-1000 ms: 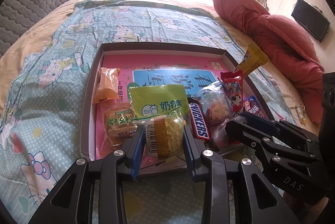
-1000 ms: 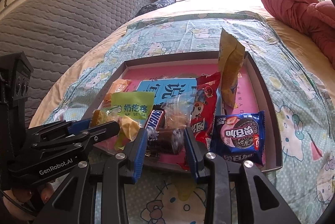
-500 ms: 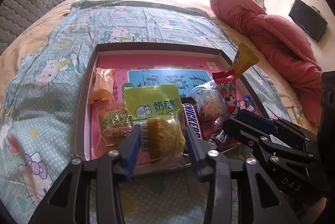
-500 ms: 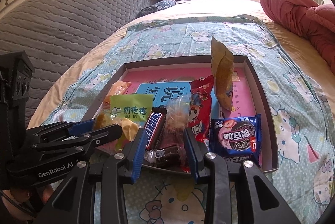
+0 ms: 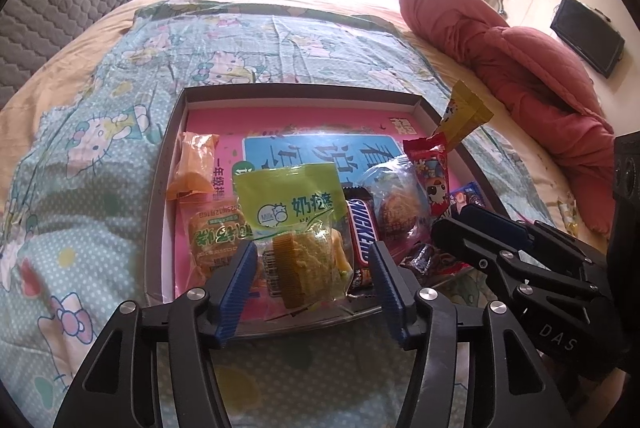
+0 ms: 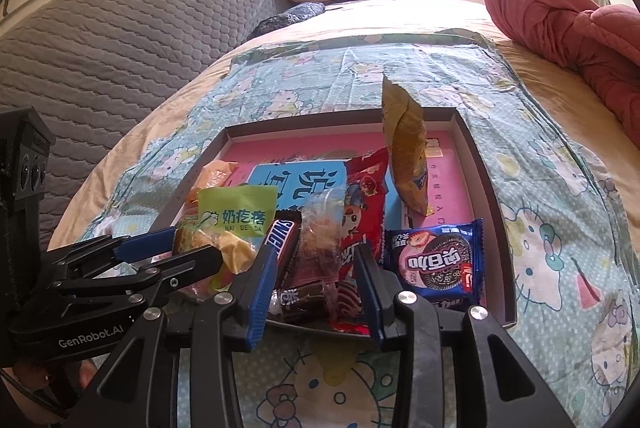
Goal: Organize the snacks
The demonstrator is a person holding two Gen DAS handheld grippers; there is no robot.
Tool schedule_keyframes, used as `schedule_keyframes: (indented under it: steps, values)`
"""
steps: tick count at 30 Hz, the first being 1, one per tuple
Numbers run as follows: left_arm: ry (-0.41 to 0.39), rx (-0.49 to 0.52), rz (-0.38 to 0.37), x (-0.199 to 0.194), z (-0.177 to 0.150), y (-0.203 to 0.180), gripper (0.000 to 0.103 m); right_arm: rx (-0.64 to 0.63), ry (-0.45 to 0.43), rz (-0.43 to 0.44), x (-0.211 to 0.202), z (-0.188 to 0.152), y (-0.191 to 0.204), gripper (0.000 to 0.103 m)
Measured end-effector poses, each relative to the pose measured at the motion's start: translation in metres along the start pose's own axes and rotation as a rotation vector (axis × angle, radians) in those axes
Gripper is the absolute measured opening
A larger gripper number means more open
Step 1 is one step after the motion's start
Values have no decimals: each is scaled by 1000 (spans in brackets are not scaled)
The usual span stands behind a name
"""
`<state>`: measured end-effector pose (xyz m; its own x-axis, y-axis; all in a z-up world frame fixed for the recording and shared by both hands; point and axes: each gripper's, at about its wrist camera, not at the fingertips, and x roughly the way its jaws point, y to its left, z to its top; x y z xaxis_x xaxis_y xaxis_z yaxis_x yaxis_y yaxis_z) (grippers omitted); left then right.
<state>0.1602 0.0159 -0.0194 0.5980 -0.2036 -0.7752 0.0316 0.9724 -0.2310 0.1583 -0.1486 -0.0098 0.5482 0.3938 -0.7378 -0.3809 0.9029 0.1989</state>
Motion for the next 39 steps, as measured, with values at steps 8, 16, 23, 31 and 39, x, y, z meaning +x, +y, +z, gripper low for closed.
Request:
schedule_keyframes:
  steps: [8,16,23,31,39]
  values:
    - [-5,0,0,-1,0,0,70,15,-5,-23,-1,1,-5,46]
    - [-10,-1,-5,-4,1,0,75,35,-23,-50,-5,2,-12,52]
    - [-26,4,-6,-11,0,-2,77,44,-41,-79,-10,3,-16,54]
    - [-53,22,2,-27,-3,-3,80,38,-82,-103,-23,2,-17,71]
    - [-117,46,51,-54,-14,-6,82,14,-116,-112,-45,-6,-14,89]
